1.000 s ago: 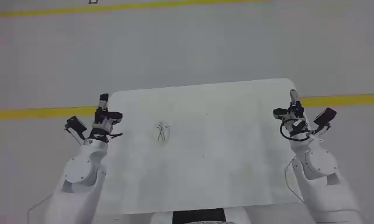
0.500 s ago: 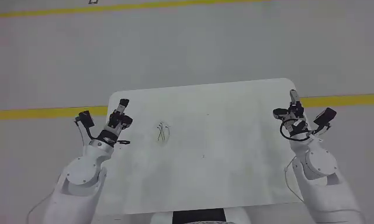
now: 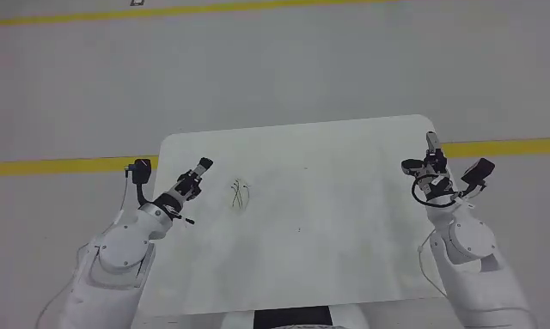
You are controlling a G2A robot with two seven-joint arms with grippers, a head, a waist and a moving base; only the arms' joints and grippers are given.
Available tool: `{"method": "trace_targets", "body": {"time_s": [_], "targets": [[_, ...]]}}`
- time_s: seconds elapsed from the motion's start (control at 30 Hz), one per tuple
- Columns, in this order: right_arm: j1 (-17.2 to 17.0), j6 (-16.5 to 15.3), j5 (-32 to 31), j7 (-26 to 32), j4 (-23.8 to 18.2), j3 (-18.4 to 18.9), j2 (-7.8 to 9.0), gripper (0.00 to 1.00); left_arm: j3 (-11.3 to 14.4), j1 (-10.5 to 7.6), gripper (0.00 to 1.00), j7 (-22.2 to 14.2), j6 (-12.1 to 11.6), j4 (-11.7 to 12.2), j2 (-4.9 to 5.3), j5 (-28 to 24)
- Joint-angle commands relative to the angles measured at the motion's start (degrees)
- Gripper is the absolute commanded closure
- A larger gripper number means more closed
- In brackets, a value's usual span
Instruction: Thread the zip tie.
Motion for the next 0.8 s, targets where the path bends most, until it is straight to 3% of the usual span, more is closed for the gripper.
{"method": "trace_targets", "body": {"time_s": [0.0, 0.03, 0.13, 0.3, 0.4, 0.77], "targets": [[0.0, 0.0, 0.0, 0.0, 0.0, 0.0, 0.0, 0.0, 0.0, 0.0, 0.0, 0.0, 0.0, 0.0, 0.0, 0.0], [0.0, 0.0, 0.0, 0.0, 0.0, 0.0, 0.0, 0.0, 0.5, -0.73, 0.0, -2.2, -0.2, -1.0, 0.17, 1.3], [0.0, 0.0, 0.0, 0.0, 0.0, 0.0, 0.0, 0.0, 2.0, -4.13, 0.0, -9.9, 2.6, -1.0, 0.86, 7.3], [0.0, 0.0, 0.0, 0.0, 0.0, 0.0, 0.0, 0.0, 5.9, -10.06, 0.0, -20.2, 6.2, 0.7, 1.66, 15.3], [0.0, 0.0, 0.0, 0.0, 0.0, 0.0, 0.0, 0.0, 7.4, -13.5, 0.0, -25.9, 6.2, 2.5, 2.06, 20.4], [0.0, 0.0, 0.0, 0.0, 0.0, 0.0, 0.0, 0.0, 7.4, -13.5, 0.0, -25.9, 6.2, 2.5, 2.06, 20.4]]}}
